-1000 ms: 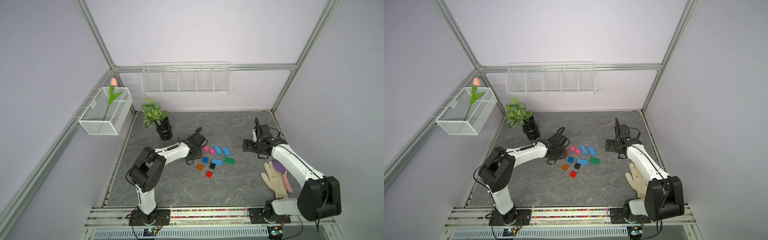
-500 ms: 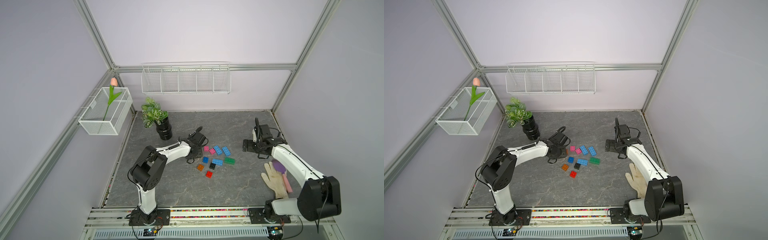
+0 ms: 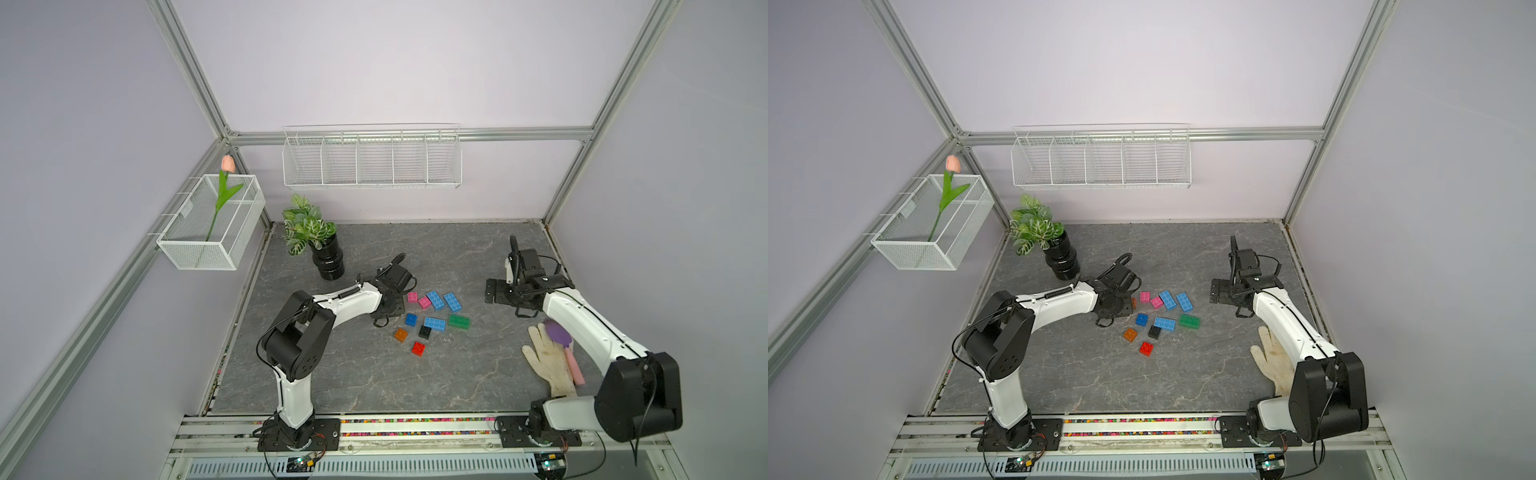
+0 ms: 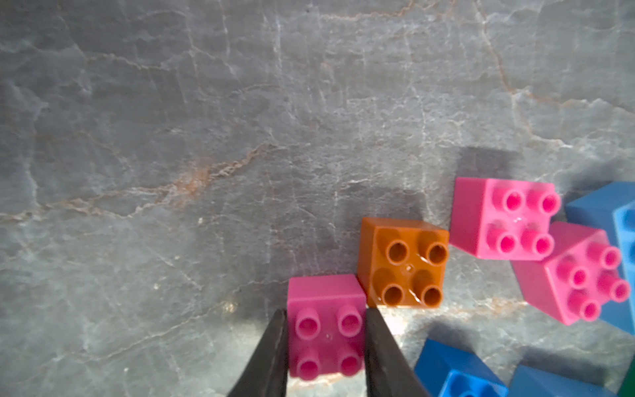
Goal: Assemble the letter p with lego
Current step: Pick up the lego brick from the center of the board.
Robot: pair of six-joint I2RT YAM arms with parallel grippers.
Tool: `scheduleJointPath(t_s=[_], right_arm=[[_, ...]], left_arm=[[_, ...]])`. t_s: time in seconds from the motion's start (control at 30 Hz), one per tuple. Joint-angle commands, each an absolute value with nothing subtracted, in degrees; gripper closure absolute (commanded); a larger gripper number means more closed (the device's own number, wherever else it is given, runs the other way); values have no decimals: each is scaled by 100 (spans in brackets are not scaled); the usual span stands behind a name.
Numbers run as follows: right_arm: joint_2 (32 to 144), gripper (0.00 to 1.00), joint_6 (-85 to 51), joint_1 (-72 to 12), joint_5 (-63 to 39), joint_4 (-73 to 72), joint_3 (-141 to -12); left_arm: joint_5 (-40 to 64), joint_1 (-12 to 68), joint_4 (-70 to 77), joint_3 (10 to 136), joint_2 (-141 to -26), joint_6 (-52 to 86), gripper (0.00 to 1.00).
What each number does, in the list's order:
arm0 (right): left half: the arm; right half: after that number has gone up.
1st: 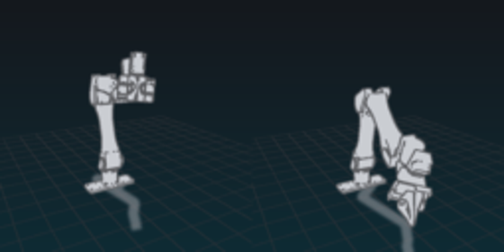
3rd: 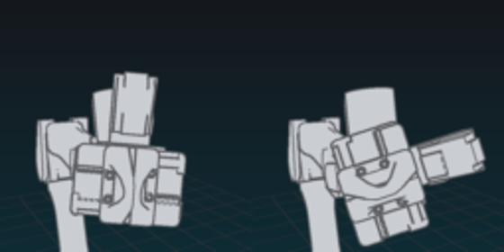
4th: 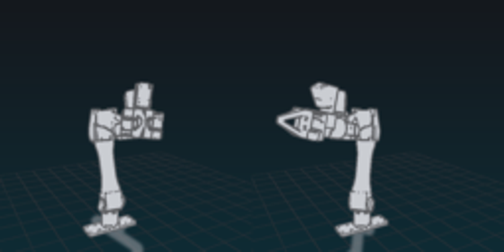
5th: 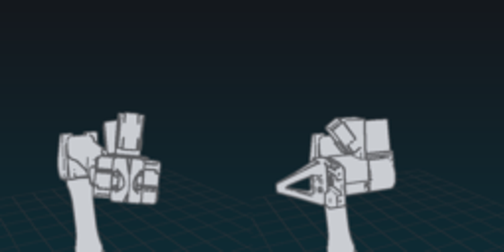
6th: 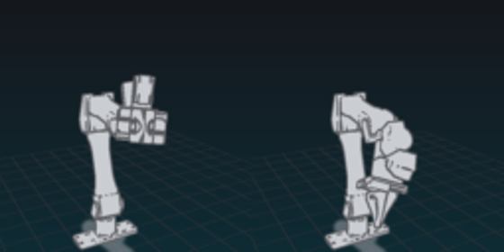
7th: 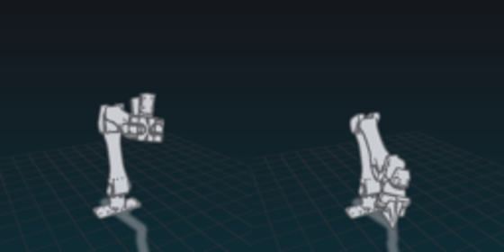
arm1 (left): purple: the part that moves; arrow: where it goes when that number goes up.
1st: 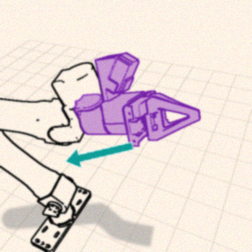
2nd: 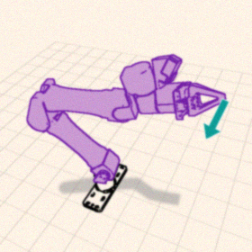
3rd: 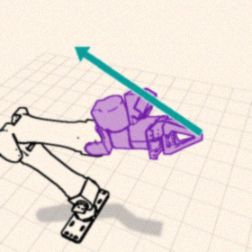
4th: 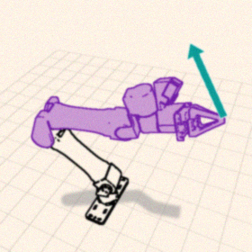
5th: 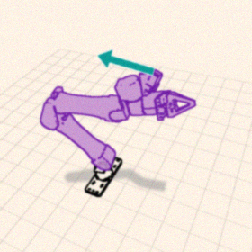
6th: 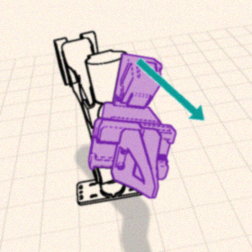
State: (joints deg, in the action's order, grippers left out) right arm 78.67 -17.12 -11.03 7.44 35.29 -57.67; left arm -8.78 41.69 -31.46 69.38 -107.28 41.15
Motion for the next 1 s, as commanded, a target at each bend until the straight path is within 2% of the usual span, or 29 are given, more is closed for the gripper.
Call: scheduleJointPath(t_s=[0.0, 0.43, 0.8, 0.97], right_arm=[[7850, 0, -1666, -1143, 721, 3531, -5695], [7874, 0, -1621, -1141, 712, 3562, -5748], [7917, 0, -1594, -1143, 729, 3603, -5766], [7893, 0, -1591, -1143, 738, 3619, -5766]], left_arm=[[-975, 4200, -3250, 7058, -10831, 4137, 75], [-864, 4201, -4021, 7696, -10401, 3669, 75], [-620, 4201, -3828, 8068, -10844, 3493, 76], [-428, 4305, -3744, 7922, -10675, 3405, 76]])
